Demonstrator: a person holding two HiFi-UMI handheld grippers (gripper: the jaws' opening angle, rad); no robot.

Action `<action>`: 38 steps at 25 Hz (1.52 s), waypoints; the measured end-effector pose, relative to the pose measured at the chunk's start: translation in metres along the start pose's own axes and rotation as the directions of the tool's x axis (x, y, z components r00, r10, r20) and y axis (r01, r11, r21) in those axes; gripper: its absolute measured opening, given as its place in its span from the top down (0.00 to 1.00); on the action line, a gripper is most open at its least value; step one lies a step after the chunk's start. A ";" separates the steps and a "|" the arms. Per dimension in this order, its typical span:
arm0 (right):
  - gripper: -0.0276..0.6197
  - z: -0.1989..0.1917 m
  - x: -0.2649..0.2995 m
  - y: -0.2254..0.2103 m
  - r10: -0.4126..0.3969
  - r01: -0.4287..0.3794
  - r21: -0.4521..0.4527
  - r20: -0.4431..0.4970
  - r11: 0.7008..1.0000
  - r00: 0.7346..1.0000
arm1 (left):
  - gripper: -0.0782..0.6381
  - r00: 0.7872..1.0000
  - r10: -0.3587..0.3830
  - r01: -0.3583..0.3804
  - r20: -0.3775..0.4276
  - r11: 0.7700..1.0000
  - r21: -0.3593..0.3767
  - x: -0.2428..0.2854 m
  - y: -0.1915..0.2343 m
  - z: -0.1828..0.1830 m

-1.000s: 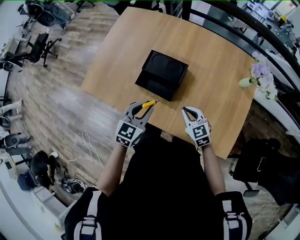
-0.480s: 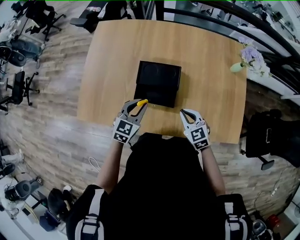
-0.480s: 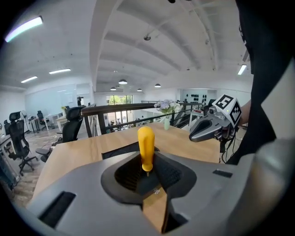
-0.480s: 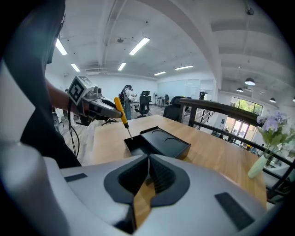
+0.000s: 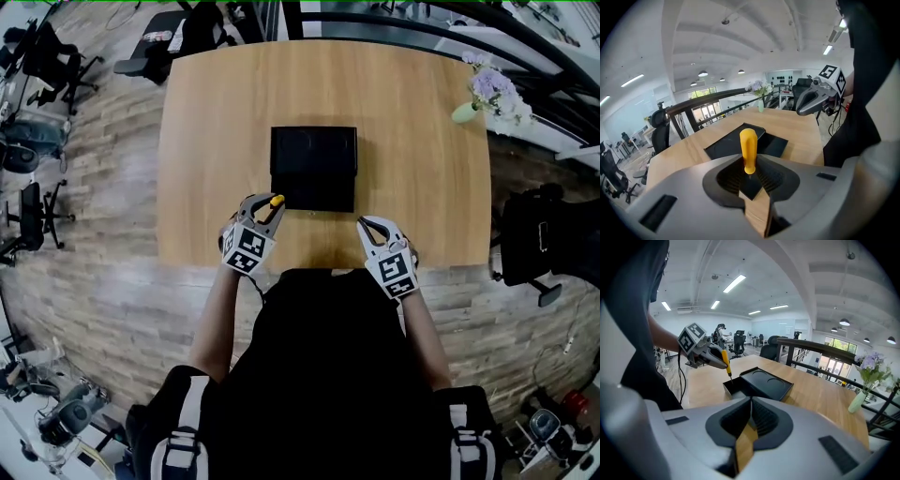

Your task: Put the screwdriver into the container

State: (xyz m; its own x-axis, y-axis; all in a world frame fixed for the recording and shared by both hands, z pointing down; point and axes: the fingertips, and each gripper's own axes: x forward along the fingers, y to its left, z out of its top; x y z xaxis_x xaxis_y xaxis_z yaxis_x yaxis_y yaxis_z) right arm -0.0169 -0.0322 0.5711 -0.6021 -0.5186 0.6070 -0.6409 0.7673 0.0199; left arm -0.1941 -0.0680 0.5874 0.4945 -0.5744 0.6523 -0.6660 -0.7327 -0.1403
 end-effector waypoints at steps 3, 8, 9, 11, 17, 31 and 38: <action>0.91 -0.003 0.002 0.006 -0.017 0.017 0.016 -0.007 1.000 1.000 | 0.78 0.998 -0.021 0.026 -0.054 0.995 0.097 0.011 0.000 -0.012; 0.91 -0.006 0.000 0.004 -0.035 0.035 0.034 -0.013 0.999 0.999 | 0.78 0.991 -0.052 0.075 -0.122 0.979 0.189 0.030 -0.005 -0.019; 0.91 -0.006 0.000 0.003 -0.037 0.038 0.037 -0.014 0.999 0.999 | 0.78 0.989 -0.054 0.083 -0.137 0.975 0.208 0.033 -0.005 -0.021; 0.91 -0.007 -0.001 0.003 -0.041 0.042 0.047 -0.013 0.998 0.999 | 0.78 0.984 -0.057 0.098 -0.166 0.964 0.246 0.040 -0.008 -0.024; 0.91 -0.008 -0.004 -0.004 -0.058 0.058 0.068 -0.013 0.996 0.998 | 0.78 0.973 -0.068 0.131 -0.219 0.949 0.288 0.054 -0.010 -0.031; 0.91 -0.017 -0.008 -0.005 -0.075 0.076 0.074 -0.026 0.994 0.997 | 0.78 0.968 -0.107 0.183 -0.229 0.921 0.343 0.074 -0.019 -0.024; 0.91 -0.019 -0.011 -0.008 -0.085 0.087 0.085 -0.031 0.993 0.996 | 0.78 0.962 -0.140 0.217 -0.234 0.913 0.346 0.088 -0.028 -0.021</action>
State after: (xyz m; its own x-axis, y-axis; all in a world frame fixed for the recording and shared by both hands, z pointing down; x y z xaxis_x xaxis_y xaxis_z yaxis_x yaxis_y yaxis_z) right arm 0.0034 -0.0256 0.5793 -0.5308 -0.5698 0.6273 -0.7290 0.6845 0.0049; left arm -0.1437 -0.0907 0.6641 0.4379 -0.3646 0.8218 -0.3070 -0.9198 -0.2445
